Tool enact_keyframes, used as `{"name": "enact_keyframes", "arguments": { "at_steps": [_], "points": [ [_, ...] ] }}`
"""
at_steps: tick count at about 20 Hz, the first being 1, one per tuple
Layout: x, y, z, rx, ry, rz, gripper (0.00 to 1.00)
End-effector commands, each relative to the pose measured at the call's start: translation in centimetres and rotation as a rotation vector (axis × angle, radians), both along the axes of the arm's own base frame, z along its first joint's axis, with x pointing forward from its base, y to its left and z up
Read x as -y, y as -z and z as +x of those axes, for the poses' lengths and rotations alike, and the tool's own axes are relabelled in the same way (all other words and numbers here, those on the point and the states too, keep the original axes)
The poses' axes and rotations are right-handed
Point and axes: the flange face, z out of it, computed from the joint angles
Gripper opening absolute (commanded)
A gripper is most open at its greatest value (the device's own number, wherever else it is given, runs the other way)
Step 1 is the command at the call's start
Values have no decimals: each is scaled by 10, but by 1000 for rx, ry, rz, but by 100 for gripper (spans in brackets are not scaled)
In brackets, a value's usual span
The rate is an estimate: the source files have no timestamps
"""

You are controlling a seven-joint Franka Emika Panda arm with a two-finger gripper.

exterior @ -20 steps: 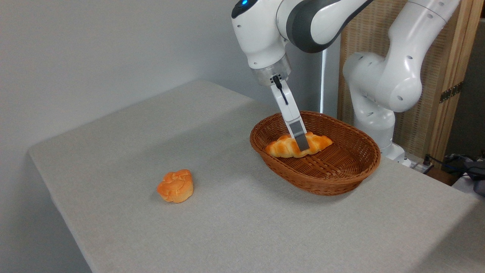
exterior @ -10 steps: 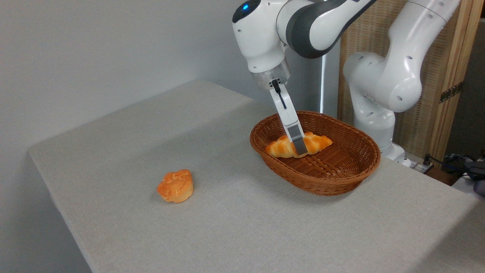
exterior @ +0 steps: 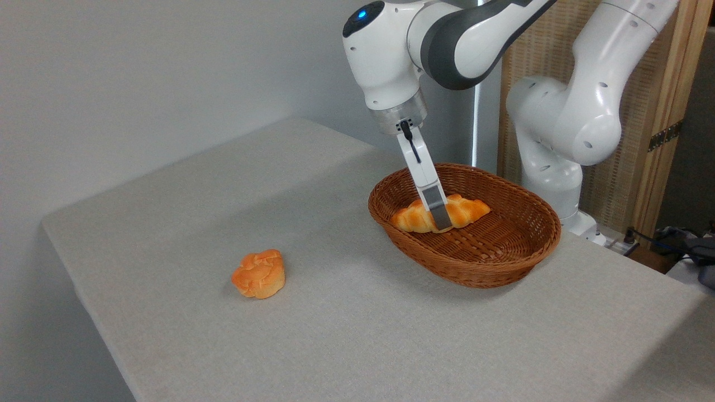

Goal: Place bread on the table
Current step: 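Close the gripper fingers around the middle of the braided roll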

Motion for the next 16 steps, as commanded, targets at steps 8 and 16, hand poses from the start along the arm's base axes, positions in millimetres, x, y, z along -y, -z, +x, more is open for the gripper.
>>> {"name": "enact_keyframes", "arguments": {
  "at_steps": [8, 16],
  "points": [
    [1, 3, 1, 17, 35, -7, 52],
    [0, 2, -3, -12, 38, 7, 45]
  ]
}}
